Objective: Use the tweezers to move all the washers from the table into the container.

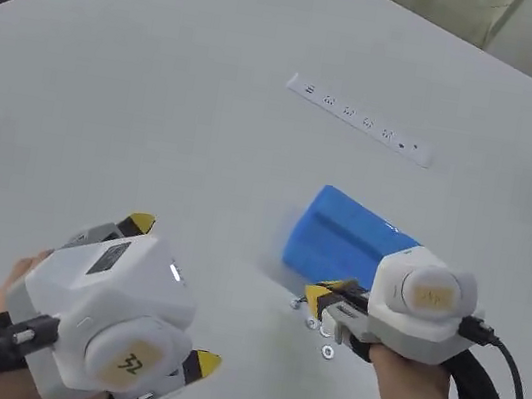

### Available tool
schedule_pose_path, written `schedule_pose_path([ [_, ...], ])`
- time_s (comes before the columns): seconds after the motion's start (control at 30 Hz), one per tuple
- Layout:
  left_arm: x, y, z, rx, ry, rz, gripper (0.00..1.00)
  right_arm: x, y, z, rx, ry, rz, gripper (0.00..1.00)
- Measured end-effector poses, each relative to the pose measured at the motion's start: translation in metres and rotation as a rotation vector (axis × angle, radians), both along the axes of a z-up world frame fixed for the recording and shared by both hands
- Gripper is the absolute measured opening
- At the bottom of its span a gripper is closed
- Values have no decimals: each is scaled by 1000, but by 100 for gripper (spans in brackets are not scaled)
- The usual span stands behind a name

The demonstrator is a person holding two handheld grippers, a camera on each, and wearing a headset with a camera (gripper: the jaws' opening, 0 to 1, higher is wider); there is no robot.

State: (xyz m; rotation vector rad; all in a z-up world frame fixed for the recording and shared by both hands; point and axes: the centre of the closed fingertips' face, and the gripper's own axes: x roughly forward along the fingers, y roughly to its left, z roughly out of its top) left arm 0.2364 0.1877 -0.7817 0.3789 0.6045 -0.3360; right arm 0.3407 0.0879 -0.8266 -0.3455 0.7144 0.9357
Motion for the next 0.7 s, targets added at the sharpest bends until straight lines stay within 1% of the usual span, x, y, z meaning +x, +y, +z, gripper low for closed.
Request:
schedule_pose_path([
  [0.1,0,0,0,1,-2,2,90,-1,0,0,-6,6,-1,3],
  [0.23,0,1,0,3,-2,4,89,-7,1,4,-5,37,12,3],
  [0.3,1,0,0,0,-3,3,90,-8,2,4,-5,42,15,3],
  [0.43,0,-1,1,0,-6,-3,90,-13,2,19,17,48,18,3],
  [0.57,1,-1,2,-4,-8,-4,90,-15,2,38,30,32,29,3],
  [0.63,0,-1,1,-2,-7,-4,90,-14,2,47,43,31,31,3],
  [0.7,0,-2,1,0,-7,-7,90,-13,2,54,49,17,34,3],
])
